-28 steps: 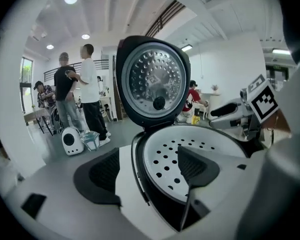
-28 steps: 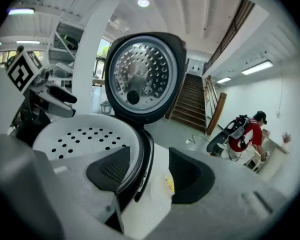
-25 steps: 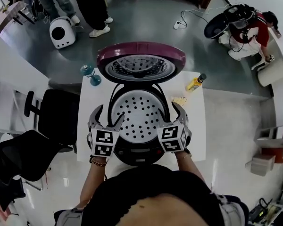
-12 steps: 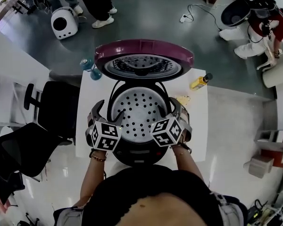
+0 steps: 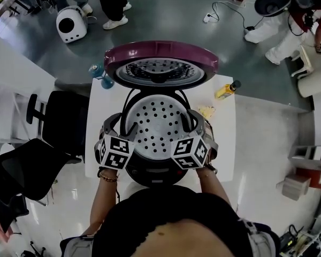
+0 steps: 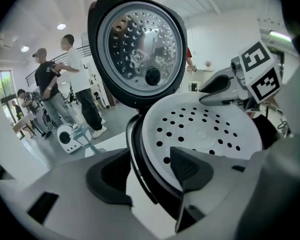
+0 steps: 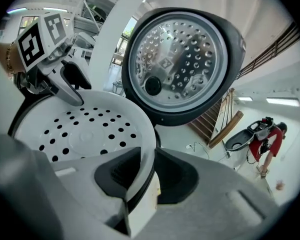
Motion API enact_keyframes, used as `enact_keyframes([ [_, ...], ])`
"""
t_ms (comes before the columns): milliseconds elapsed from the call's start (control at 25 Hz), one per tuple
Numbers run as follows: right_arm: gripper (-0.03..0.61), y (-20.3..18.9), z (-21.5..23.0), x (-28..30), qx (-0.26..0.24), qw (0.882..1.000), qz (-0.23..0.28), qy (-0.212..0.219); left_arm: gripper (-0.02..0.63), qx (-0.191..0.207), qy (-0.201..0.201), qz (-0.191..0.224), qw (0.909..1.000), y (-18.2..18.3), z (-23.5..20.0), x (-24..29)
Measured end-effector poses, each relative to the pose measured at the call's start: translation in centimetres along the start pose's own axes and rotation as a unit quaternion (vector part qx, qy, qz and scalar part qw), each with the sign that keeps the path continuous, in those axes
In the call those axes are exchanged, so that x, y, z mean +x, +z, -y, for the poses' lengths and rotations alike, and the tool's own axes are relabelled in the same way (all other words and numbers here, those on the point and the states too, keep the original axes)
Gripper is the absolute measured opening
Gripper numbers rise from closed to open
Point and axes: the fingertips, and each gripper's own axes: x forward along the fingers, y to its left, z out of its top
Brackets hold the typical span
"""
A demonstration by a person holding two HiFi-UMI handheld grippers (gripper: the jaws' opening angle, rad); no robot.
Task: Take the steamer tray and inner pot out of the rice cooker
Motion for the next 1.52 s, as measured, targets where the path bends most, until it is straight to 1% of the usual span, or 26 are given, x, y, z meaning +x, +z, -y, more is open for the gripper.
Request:
enact_keyframes([
  [40,0.09,0.3,0.2,-0.2,0.006,1.0,0.007,0.0,0.231,-0.007,-0.009,0.004,0.9999,0.1,0.2,-0.2],
  [80,0.086,0.5,0.4,-0.5,0.014,1.0,0.015,0.0,0.218,-0.01,-0.013,0.008,0.9998,0.2,0.3,-0.4],
  [160,0.076,1.1,1.0,-1.3,0.035,0.999,0.035,-0.002,0.213,-0.004,-0.012,0.013,0.9998,0.4,0.6,-0.8],
  [200,0.068,1.5,1.3,-1.7,0.048,0.998,0.047,-0.004,0.185,0.001,-0.009,0.017,0.9998,0.6,0.6,-1.0],
  [240,0.056,2.1,1.5,-2.1,0.063,0.996,0.06,-0.003,0.126,0.003,-0.008,0.025,0.9997,0.8,0.5,-1.3],
  [320,0.04,3.1,1.9,-2.5,0.089,0.993,0.08,0.001,0.092,-0.011,-0.017,0.044,0.9988,1.3,0.3,-1.7],
  [400,0.037,3.6,2.1,-2.5,0.107,0.99,0.09,0.006,0.091,-0.031,-0.032,0.056,0.9974,1.7,0.2,-2.0],
  [520,0.033,3.3,2.2,-3.1,0.155,0.983,0.1,0.018,0.092,-0.03,-0.037,0.055,0.9973,1.6,0.7,-2.2],
  [600,0.031,3.0,2.5,-3.4,0.203,0.972,0.11,0.034,0.092,-0.03,-0.041,0.054,0.9973,1.3,0.9,-2.4],
  [680,0.029,2.6,3.1,-3.6,0.246,0.961,0.119,0.046,0.091,-0.04,-0.043,0.052,0.997,1.0,0.9,-2.7],
  [760,0.029,2.1,3.9,-3.9,0.284,0.949,0.126,0.056,0.051,-0.052,-0.038,0.055,0.9964,0.9,0.7,-3.2],
  [840,0.029,1.5,4.8,-4.3,0.324,0.934,0.132,0.066,0.026,-0.061,-0.031,0.071,0.9951,1.3,0.5,-3.4],
  [960,0.029,0.5,5.9,-4.8,0.394,0.904,0.143,0.085,0.011,-0.064,-0.037,0.07,0.9948,1.2,0.7,-3.9],
  [1040,0.029,-0.1,6.4,-5.3,0.434,0.883,0.15,0.092,0.009,-0.071,-0.046,0.078,0.9933,1.3,0.9,-4.2],
  [1080,0.029,-0.5,6.7,-5.7,0.45,0.875,0.154,0.093,0.009,-0.074,-0.05,0.083,0.9925,1.4,1.1,-4.3],
  [1160,0.029,-1.5,7.6,-6.6,0.474,0.861,0.16,0.088,0.006,-0.071,-0.053,0.087,0.9923,1.4,1.3,-4.4],
  [1280,0.029,-4.1,9.3,-8.2,0.497,0.85,0.162,0.065,0.005,-0.062,-0.055,0.086,0.9929,1.3,1.6,-4.3],
  [1360,0.029,-6.5,10.5,-9.5,0.513,0.842,0.162,0.042,0.003,-0.066,-0.058,0.087,0.9924,1.1,1.7,-4.2],
  [1520,0.029,-12.7,12.1,-12.0,0.554,0.818,0.153,-0.006,0.003,-0.074,-0.062,0.087,0.9915,0.6,1.6,-4.0],
])
